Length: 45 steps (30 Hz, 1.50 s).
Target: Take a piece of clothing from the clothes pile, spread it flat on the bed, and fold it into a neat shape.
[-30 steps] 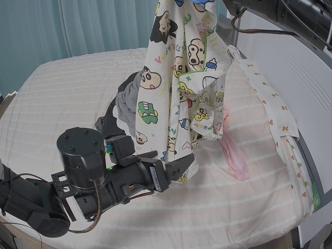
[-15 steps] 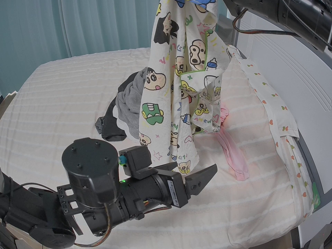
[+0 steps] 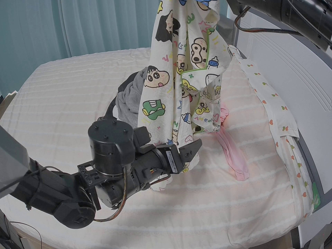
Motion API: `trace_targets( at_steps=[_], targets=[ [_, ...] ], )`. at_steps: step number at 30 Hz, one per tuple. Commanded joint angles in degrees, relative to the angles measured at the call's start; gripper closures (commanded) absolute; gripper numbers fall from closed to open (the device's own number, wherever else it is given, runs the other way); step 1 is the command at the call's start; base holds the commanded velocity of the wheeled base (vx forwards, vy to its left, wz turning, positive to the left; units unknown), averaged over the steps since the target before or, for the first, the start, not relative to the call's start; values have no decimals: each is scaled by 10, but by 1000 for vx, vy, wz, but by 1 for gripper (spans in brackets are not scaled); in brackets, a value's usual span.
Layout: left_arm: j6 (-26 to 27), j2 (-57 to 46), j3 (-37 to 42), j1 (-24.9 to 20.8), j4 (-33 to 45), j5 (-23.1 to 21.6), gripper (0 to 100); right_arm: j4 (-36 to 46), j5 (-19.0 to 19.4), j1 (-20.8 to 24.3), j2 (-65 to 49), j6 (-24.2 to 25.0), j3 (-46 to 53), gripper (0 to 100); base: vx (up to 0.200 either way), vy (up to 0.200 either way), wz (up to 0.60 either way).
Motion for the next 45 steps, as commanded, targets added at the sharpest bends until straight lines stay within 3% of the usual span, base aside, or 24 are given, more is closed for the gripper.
trace_targets(
  at_steps=[1,5,18,19,30,39,41,45],
  targets=[
    [14,51,-28,8,-16,18,0,0,0,0,-6,0,0,100,0,0,0],
    [20,72,-31,10,-60,20,0,1,0,-1,-7,0,1,100,0,0,0],
    [31,101,-59,7,-63,31,0,1,2,0,-5,8,0,100,0,0,0],
    [32,111,-71,7,-63,38,100,1,3,0,-5,10,0,100,0,0,0],
    [33,122,-72,-2,-63,36,100,1,3,-21,-8,11,0,100,0,0,0],
    [32,-2,31,-13,-59,32,100,1,4,-102,-26,13,26,100,0,0,0],
    [32,-54,69,-13,-53,21,100,1,6,-139,-33,13,43,100,0,0,0],
    [33,-123,121,-13,-15,6,100,1,6,-176,-42,13,62,100,0,0,0]
  ],
)
